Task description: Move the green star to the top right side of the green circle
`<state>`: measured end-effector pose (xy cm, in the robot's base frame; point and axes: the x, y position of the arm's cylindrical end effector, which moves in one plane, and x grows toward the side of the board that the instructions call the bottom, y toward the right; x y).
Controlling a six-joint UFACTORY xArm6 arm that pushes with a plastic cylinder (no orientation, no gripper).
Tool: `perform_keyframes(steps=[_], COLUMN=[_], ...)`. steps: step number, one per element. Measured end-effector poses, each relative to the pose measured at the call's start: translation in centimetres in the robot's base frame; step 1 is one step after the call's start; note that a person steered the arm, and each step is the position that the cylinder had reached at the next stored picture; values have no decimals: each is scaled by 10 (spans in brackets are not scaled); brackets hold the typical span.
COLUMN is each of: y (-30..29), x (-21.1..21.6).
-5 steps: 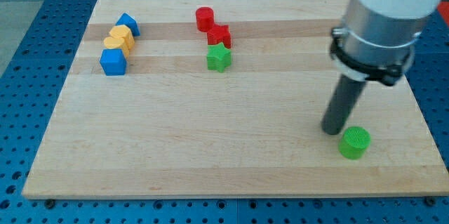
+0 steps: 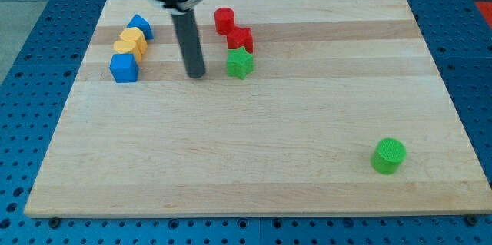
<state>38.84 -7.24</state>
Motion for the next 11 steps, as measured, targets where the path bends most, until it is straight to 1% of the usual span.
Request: perform_keyframes(steps=[1, 2, 3, 4, 5, 6, 7, 8, 9, 10, 11], y=[75, 29, 72, 135, 194, 229, 238, 202, 236, 232, 233], x=[0, -31, -39, -14, 32, 42, 79, 36, 39, 75, 55])
